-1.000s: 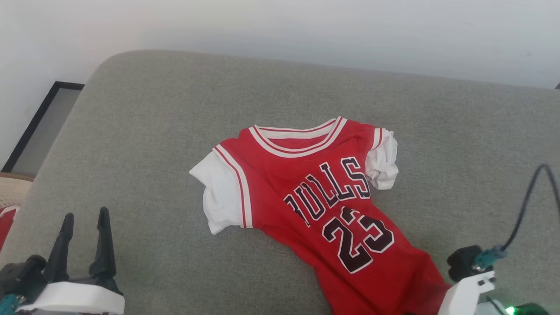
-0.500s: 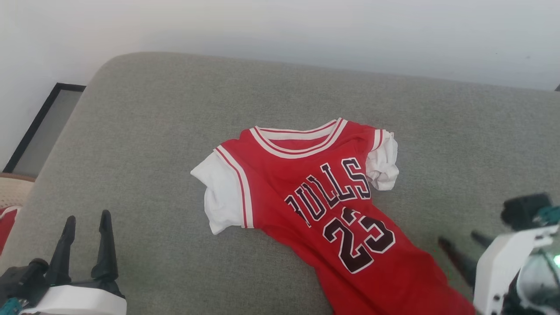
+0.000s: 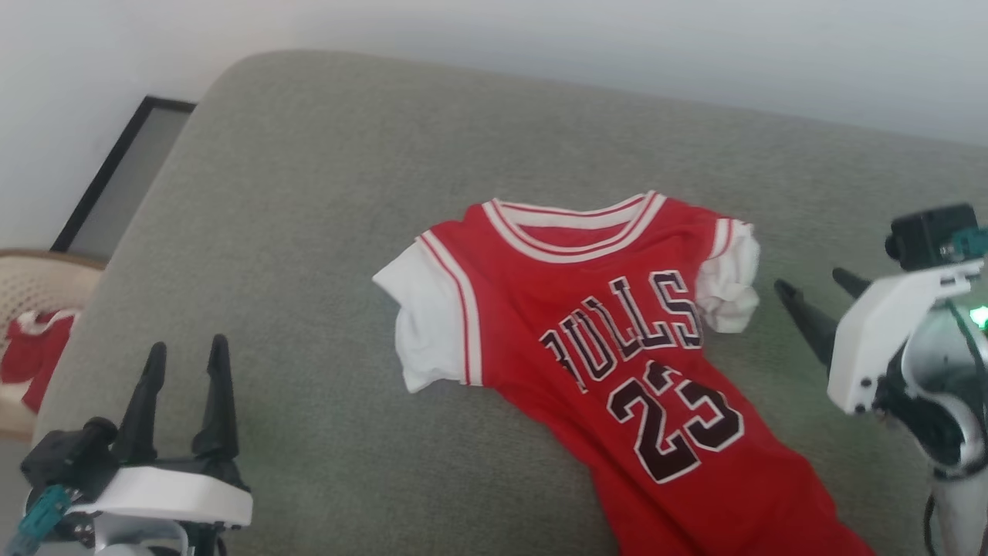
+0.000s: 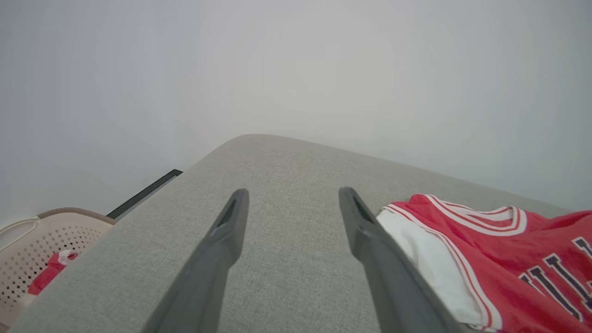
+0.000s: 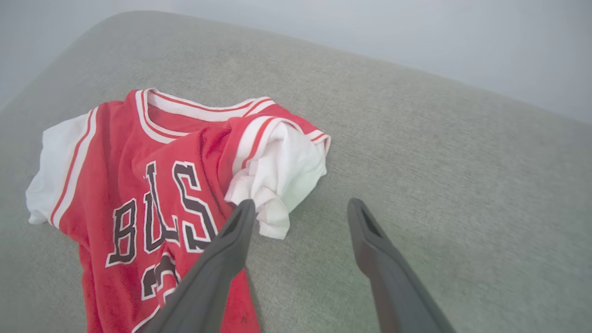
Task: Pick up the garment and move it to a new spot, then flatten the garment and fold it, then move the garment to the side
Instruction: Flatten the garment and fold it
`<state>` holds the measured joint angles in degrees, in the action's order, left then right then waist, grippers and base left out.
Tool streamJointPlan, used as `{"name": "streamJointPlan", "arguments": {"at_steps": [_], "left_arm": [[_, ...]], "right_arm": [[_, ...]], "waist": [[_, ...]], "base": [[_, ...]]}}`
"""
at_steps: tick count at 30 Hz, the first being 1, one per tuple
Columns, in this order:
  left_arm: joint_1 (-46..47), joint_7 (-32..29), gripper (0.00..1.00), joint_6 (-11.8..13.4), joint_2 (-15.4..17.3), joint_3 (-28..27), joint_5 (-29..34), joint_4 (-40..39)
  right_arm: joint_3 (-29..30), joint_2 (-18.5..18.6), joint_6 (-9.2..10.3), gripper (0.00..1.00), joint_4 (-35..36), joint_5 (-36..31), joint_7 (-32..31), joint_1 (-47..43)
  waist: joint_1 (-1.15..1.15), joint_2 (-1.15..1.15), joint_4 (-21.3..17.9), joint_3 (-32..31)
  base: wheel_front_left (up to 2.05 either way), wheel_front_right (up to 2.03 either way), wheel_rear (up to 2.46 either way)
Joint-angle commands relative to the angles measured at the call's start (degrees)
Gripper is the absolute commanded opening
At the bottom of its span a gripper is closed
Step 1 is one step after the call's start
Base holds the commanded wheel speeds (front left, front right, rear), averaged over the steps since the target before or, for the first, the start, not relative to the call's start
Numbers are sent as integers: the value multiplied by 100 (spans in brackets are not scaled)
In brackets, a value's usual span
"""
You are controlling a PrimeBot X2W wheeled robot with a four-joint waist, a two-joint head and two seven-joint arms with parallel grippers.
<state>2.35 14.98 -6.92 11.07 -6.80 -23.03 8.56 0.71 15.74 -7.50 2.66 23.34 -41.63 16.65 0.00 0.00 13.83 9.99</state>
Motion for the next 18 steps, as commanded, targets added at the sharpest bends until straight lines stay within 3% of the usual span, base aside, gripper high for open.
{"name": "streamJointPlan", "arguments": {"at_steps": [1,16,17,18], "left_arm": [[97,29,100,-26,-12,21,91,12],[703,29,100,-47,-293,454,9,221],[727,29,100,-47,-306,473,-2,240],[745,29,100,-48,-313,488,-14,257]], "right_arm": [[-59,83,2,100,-134,15,58,175],[-1223,819,2,100,-2417,331,-336,1566],[-1390,845,2,93,-2554,359,-350,1603],[-1487,838,2,35,-2674,426,-316,1650]], "waist": [[0,0,134,115],[0,0,902,804],[0,0,921,822],[0,0,939,833]], "base": [[0,0,0],[0,0,0],[0,0,0],[0,0,0]]}}
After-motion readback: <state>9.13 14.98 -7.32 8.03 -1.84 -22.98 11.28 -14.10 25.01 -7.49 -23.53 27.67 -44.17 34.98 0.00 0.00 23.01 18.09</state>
